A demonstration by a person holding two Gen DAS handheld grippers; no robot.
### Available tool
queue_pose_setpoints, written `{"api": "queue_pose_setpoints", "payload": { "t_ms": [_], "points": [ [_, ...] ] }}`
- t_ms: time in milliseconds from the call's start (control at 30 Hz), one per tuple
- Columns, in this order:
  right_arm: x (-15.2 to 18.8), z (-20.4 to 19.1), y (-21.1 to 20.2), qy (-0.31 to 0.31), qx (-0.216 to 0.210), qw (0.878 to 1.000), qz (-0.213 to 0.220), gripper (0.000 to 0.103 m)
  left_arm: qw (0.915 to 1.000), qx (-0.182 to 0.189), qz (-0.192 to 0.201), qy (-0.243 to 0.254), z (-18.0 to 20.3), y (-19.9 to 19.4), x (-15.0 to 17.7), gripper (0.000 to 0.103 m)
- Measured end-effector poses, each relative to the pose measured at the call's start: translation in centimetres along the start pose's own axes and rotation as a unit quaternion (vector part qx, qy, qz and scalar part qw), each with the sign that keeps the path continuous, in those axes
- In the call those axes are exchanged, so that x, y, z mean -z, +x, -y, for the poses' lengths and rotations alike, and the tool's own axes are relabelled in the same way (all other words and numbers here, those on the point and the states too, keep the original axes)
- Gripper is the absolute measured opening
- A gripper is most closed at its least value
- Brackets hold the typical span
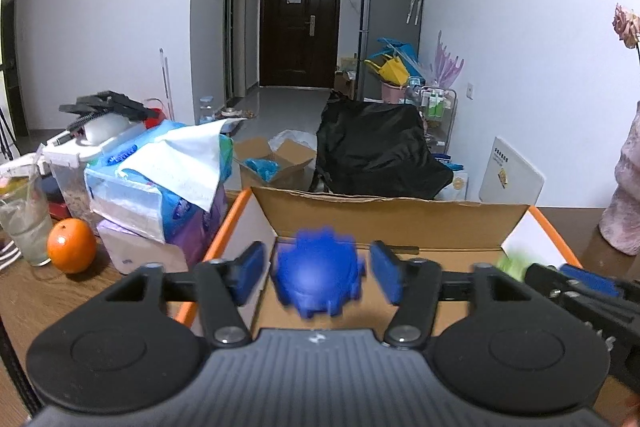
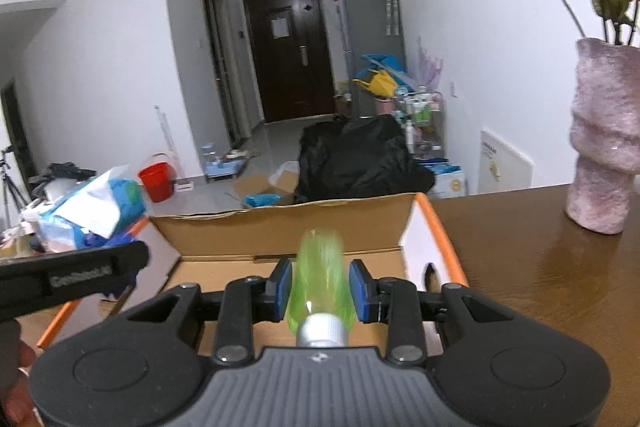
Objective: Organize rigid objects
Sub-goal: 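Open the right tool dropping the green bottle while the left tool releases the blue cap into the box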
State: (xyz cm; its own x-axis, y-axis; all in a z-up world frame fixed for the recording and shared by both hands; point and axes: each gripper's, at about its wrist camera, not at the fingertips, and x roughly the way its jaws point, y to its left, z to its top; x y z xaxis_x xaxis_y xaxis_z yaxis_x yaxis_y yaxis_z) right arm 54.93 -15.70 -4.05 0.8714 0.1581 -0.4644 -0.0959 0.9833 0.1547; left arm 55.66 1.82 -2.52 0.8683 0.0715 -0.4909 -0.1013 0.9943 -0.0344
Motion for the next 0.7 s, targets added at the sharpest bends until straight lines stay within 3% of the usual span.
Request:
{"api": "queue_pose_setpoints", "payload": {
  "t_ms": [33, 67, 100, 133, 267, 700],
  "points": [
    [-0.1, 0.1, -0.1, 0.000, 0.005, 1.000, -0.001, 0.049, 1.0000, -0.003, 0.003, -0.002, -0.2, -0.1, 0.0, 0.093],
    [-0.2, 0.3, -0.2, 0.002, 0.012, 1.000, -0.001, 0.059, 0.9999, -0.008, 0.009, -0.003, -0.4, -0.1, -0.1, 0.099],
    [-0.2, 0.5, -0.4, 0.005, 0.019, 1.000, 0.003, 0.079, 0.9998, -0.014, 0.015, -0.002, -0.6, -0.2, -0.1, 0.100],
    [-0.3, 0.7, -0.7, 0.007, 0.026, 1.000, 0.010, 0.089, 0.9997, -0.017, 0.018, 0.000, -0.7, -0.3, -0.2, 0.103],
    [-0.5, 1.0, -1.1, 0.012, 0.027, 1.000, 0.012, 0.103, 0.9998, -0.015, 0.016, -0.002, -1.3, -0.4, -0.3, 0.103],
    [-0.4, 0.9, -2.2, 0.004, 0.023, 1.000, 0.008, 0.103, 0.9997, -0.010, 0.019, 0.010, -1.0, -1.5, 0.0, 0.103]
  ]
}}
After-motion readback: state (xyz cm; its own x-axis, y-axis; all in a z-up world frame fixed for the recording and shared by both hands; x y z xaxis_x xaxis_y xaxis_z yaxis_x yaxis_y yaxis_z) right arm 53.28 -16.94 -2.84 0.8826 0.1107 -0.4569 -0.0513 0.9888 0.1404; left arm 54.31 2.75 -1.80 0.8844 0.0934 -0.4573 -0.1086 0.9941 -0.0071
